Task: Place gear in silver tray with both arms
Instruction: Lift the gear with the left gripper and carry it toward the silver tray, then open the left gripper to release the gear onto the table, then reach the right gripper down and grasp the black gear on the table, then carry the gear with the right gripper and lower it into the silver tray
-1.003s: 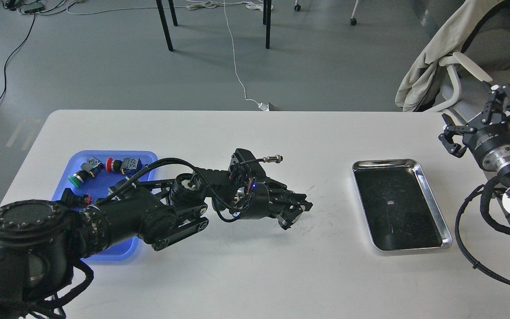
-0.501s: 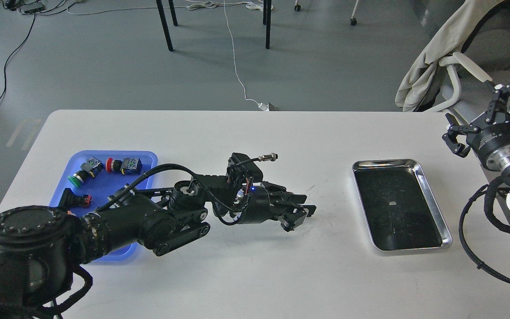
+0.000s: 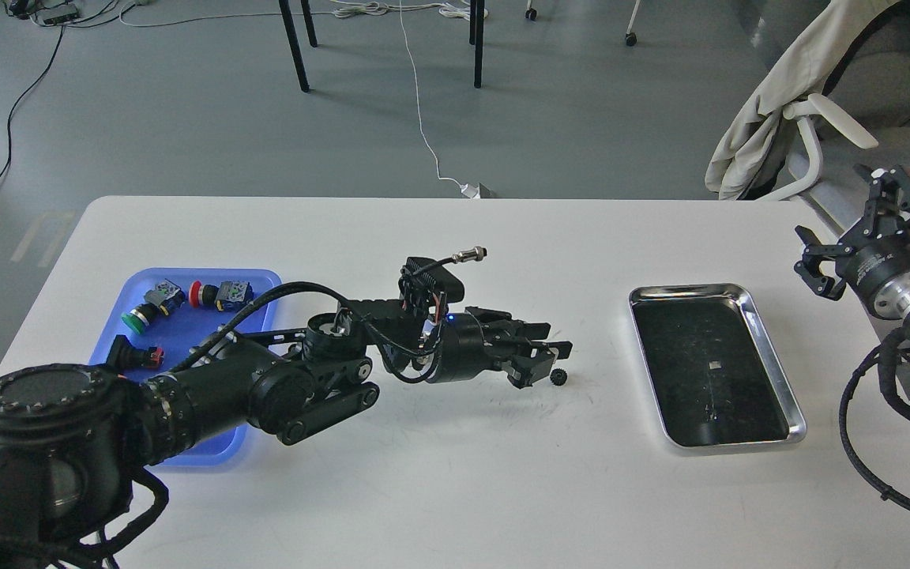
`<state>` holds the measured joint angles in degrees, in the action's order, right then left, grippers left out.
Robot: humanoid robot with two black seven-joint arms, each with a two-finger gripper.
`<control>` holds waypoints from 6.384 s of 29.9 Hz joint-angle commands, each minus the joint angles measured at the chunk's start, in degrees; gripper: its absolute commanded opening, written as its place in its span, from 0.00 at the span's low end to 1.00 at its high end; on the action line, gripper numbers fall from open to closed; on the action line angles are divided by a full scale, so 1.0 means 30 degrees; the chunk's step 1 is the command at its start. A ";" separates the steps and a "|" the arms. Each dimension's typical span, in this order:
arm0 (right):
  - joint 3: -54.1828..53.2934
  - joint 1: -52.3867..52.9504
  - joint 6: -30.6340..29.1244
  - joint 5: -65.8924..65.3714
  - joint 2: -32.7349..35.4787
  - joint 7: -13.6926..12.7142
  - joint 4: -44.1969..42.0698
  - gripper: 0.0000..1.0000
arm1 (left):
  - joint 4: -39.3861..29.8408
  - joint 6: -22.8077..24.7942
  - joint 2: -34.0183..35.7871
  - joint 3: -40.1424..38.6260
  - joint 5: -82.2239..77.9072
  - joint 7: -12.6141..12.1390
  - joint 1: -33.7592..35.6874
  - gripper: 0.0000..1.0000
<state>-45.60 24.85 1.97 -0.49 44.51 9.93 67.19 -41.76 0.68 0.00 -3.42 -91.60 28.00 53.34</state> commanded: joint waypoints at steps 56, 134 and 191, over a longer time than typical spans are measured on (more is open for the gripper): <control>1.8652 1.4157 -0.3001 -1.9492 0.2391 0.4659 0.2885 0.99 | 0.1643 0.2998 0.8292 -0.6301 2.8337 0.0001 0.0794 0.99; 3.2454 2.0399 -0.3264 -2.8430 -1.3578 0.6024 -0.4293 0.59 | 0.1438 0.3144 1.0812 -0.7824 2.9509 0.0001 0.0091 0.98; 3.2953 2.0545 -0.4554 -2.8489 -1.4134 0.6024 -0.4908 0.01 | 0.1467 0.3085 1.0841 -0.7737 2.9450 0.0001 -0.0348 0.98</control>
<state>53.29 86.29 -11.66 -85.94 2.02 28.00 52.53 -37.35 9.94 32.54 -26.72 -3.26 28.00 52.33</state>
